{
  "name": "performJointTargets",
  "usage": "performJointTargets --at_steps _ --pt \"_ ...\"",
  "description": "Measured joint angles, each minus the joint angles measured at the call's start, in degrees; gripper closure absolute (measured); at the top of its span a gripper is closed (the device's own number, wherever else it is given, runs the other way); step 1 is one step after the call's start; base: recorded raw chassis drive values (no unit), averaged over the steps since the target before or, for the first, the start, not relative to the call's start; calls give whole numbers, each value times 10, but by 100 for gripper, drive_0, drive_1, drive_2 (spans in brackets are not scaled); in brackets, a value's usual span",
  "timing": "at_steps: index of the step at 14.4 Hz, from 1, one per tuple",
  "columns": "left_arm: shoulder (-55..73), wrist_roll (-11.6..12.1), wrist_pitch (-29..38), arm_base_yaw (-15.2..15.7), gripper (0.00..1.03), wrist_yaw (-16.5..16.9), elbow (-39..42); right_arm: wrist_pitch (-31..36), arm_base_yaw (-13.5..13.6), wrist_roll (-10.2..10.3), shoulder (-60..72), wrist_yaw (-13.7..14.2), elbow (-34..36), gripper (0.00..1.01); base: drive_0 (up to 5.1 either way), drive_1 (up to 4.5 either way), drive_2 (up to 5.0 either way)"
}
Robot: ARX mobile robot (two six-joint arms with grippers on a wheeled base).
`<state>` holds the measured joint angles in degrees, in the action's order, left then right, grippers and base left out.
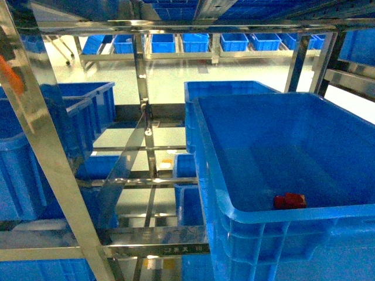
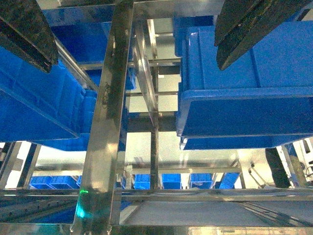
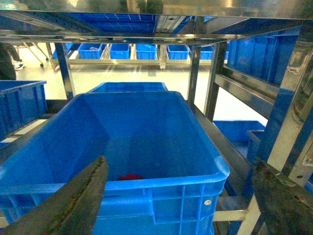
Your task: Pick red block from blue box to shelf
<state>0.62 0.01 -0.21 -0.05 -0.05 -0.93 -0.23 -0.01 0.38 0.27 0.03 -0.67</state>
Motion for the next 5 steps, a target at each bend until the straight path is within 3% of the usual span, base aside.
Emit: performJointTargets --at_steps 1,5 --pt "0 0 0 0 5 0 0 0 0 0 0 0 0 1 0 0 0" --pt "0 0 0 0 5 0 0 0 0 0 0 0 0 3 0 0 0"
